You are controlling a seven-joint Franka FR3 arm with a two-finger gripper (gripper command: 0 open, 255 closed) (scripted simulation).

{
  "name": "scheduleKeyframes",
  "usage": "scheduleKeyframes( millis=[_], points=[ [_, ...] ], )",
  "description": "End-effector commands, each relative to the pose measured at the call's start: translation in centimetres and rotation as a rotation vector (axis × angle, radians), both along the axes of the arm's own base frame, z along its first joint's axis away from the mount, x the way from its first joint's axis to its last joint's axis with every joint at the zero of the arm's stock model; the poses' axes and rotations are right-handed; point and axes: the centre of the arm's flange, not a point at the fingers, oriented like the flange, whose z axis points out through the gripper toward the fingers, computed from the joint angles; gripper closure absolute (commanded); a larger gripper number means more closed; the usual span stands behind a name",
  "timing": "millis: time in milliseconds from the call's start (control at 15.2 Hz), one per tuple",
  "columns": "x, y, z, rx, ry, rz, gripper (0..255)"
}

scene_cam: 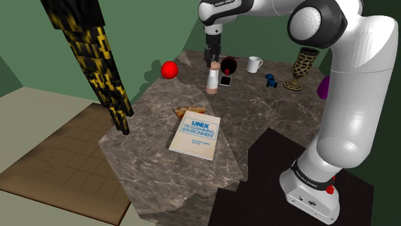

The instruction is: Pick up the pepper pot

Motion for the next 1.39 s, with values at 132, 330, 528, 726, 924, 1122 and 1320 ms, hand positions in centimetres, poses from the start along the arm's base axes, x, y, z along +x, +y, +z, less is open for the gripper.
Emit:
scheduleKeyframes(
  millis=[132, 330, 528, 726, 924, 1122, 1320],
  points=[
    [-0.1, 0.1, -0.5, 0.000, -0.001, 0.000, 255],
    [-0.1, 0.1, -0.5, 0.000, -0.001, 0.000, 255],
    [-0.1, 0.1, -0.5, 0.000, -0.001, 0.000, 255],
    [0.0, 0.1, 0.1, 0.000, -0.001, 0.000, 255],
    [0.0, 0.1, 1.7, 0.000, -0.001, 0.000, 255],
    [0.0, 0.1, 3.3, 0.000, -0.001, 0.000, 255],
    [0.0, 0.1, 4.8, 0.000, -0.001, 0.000, 255]
  ],
)
